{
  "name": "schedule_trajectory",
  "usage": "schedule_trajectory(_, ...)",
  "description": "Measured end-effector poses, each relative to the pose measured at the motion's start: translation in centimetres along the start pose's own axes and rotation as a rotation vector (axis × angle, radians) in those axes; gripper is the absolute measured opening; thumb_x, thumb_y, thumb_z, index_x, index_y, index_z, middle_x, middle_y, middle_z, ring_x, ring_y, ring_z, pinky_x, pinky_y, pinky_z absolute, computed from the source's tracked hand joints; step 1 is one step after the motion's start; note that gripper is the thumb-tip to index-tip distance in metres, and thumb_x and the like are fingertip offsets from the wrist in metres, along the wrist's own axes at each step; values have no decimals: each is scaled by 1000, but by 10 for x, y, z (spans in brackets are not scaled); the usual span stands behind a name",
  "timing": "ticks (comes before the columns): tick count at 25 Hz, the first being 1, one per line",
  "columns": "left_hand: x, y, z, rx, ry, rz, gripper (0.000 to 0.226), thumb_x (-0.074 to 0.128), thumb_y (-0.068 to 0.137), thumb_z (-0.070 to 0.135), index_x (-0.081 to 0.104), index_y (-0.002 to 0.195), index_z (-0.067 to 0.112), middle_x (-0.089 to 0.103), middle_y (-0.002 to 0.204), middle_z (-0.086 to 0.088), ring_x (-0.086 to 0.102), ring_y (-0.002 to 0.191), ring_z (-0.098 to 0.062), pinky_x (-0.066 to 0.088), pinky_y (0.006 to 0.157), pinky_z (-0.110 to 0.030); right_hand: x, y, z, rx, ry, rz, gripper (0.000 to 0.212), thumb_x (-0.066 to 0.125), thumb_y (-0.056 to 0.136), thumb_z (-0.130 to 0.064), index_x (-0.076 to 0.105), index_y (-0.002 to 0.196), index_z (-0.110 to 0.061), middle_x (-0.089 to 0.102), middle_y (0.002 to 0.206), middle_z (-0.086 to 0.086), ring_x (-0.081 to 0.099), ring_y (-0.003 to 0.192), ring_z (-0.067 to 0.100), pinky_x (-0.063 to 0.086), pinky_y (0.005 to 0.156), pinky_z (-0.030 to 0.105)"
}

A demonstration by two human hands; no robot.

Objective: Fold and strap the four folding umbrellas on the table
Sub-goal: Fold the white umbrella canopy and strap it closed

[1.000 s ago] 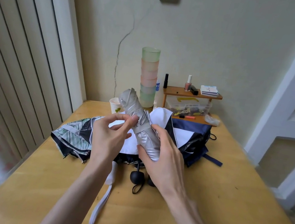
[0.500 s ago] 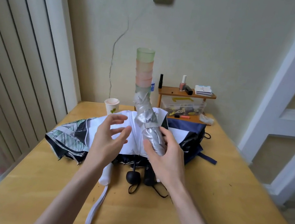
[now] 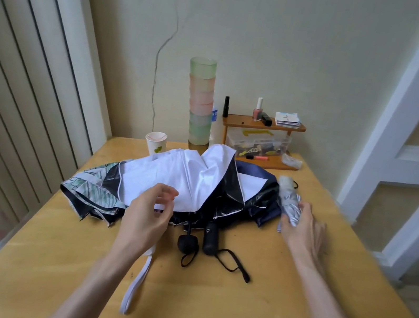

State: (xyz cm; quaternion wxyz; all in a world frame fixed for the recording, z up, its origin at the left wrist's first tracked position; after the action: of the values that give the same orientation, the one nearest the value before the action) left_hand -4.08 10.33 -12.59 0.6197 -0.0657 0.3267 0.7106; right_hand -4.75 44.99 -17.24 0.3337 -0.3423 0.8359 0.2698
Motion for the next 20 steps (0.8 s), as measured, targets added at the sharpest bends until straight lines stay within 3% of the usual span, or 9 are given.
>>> schedule_trajectory(3,-13,0,-9,38,77,179,25,62,98,10,67,112,30,68,113,11,66,100,-7,59,79,-43,0,13,3,-7,-269,-46,45,69,97,-38,61,133,-12,65,131,21,47,121,41,41,95,45)
schedule_trajectory(5,-23,4,-17,18,153,276,31,65,97,13,64,126,23,62,126,-1,59,116,-21,53,85,-42,-8,19,-10,-38,-301,38,42,71,96,-37,67,127,-9,54,136,23,42,127,41,35,102,48)
schedule_trajectory(8,-28,17,-29,-43,229,254,64,65,94,46,48,151,21,48,151,-12,39,143,-31,41,111,-48,-20,3,-59,-284,101,173,35,65,101,-32,68,128,-11,53,136,14,54,125,38,44,99,50)
schedule_trajectory(11,-21,40,-32,-182,238,96,108,44,77,91,16,165,35,25,168,-12,18,156,-35,19,126,-57,-9,-22,-132,-383,463,-138,59,58,101,-59,53,149,-24,45,151,-1,51,137,19,46,107,40)
schedule_trajectory(14,-10,58,-34,-252,293,-17,130,52,72,97,-3,168,29,21,172,-15,20,158,-39,15,126,-57,23,-39,-180,-406,353,-432,88,62,94,-69,28,163,-26,29,168,0,31,154,23,36,117,42)
schedule_trajectory(16,-3,63,-45,-355,281,-54,135,64,74,89,0,167,15,31,169,-17,32,154,-37,29,122,-55,45,-46,-187,-423,124,-491,91,64,95,-62,21,165,-25,30,168,6,31,154,31,35,115,43)
schedule_trajectory(18,-4,67,-55,-436,296,-54,126,66,69,91,38,153,2,57,147,-19,52,139,-38,46,106,-51,59,-49,-188,-411,10,-478,92,64,95,-62,21,165,-23,36,165,10,35,150,35,36,113,45)
schedule_trajectory(19,-6,70,-58,-434,308,-47,106,66,67,92,60,124,3,70,118,-15,64,120,-38,52,88,-45,61,-50,-190,-393,33,-459,91,66,93,-63,24,164,-22,40,162,11,38,147,37,38,112,45)
schedule_trajectory(20,-7,71,-57,-424,317,-44,85,67,70,90,61,93,9,67,90,-7,68,100,-36,47,71,-40,64,-51,-193,-375,94,-447,92,69,91,-62,28,162,-21,44,159,11,41,145,37,40,110,45)
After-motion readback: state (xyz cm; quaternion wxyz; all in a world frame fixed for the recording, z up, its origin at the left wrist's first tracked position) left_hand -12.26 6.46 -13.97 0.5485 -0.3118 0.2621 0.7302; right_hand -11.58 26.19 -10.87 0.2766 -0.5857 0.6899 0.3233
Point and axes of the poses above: each hand's wrist, its own y-axis towards the middle knuckle, its own x-axis out of the palm, z = x × y, the point moved 3 cm from there along y, towards the middle knuckle
